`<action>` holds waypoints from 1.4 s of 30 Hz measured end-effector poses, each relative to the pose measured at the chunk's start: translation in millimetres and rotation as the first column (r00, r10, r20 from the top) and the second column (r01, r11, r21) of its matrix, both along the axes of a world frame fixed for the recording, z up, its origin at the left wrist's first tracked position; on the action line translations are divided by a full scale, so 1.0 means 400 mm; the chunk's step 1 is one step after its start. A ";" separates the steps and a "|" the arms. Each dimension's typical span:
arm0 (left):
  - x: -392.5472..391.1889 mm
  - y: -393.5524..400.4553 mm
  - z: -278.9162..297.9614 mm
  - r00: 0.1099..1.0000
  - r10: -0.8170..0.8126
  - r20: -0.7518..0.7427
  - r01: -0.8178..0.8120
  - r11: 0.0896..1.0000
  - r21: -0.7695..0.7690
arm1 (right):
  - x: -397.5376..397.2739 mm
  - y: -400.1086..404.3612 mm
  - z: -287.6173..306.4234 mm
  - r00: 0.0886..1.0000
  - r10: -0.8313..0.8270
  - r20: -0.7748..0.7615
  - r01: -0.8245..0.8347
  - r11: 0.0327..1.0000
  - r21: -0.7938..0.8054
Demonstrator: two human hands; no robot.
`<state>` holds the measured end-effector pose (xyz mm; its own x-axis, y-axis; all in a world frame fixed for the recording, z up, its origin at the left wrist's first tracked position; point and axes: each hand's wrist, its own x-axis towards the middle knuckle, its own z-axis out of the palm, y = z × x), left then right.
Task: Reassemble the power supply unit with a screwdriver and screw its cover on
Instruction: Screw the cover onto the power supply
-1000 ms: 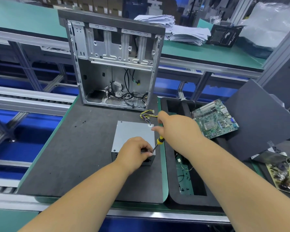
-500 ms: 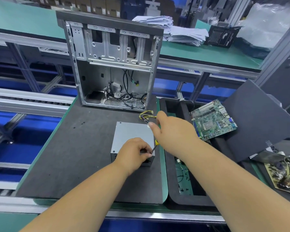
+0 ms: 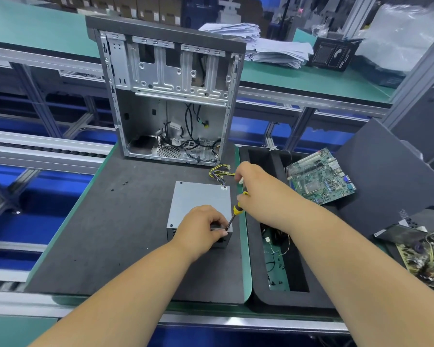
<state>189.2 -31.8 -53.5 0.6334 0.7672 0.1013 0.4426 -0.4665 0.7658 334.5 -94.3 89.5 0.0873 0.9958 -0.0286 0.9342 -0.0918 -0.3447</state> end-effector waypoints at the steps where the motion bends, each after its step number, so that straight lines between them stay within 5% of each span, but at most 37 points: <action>1: 0.000 -0.001 0.000 1.000 0.002 0.001 -0.002 1.000 -0.005 | -0.002 -0.001 0.002 0.999 0.034 0.025 -0.034 0.999 0.006; 6: 0.001 -0.004 0.005 1.000 0.010 0.016 -0.010 1.000 -0.025 | -0.034 0.000 -0.022 0.850 -0.148 0.505 0.120 0.989 0.088; 11: 0.001 -0.005 0.007 1.000 0.020 0.015 -0.019 0.999 -0.040 | -0.016 -0.011 0.018 0.998 0.052 0.046 -0.046 0.993 -0.111; 14: 0.001 -0.006 0.008 1.000 0.024 -0.001 -0.024 0.999 -0.026 | -0.028 -0.004 0.023 0.979 0.085 0.183 -0.074 0.995 -0.069; 17: 0.002 -0.006 0.009 1.000 0.018 -0.012 -0.018 1.000 -0.021 | -0.044 0.000 -0.007 0.886 -0.109 0.452 0.106 0.994 0.032; 19: 0.001 -0.008 0.010 1.000 0.020 -0.010 -0.020 1.000 -0.023 | -0.042 0.000 -0.016 0.845 -0.193 0.499 0.170 0.981 0.092; 24: 0.014 -0.013 0.012 0.993 0.105 0.058 -0.099 0.991 -0.090 | -0.012 -0.006 0.026 0.995 -0.001 0.101 0.012 0.993 -0.114; 30: 0.011 -0.009 0.009 0.997 0.077 0.025 -0.075 0.995 -0.073 | -0.025 -0.008 0.018 0.957 0.000 0.289 -0.017 0.998 0.056; 39: 0.015 -0.015 0.015 0.995 0.098 0.014 -0.097 0.992 -0.086 | -0.018 0.001 0.005 0.964 -0.116 0.239 0.094 0.990 0.102; 42: 0.003 -0.018 0.041 0.985 0.143 0.101 -0.113 0.961 -0.253 | -0.002 -0.018 0.018 0.987 -0.111 0.112 0.097 0.987 0.126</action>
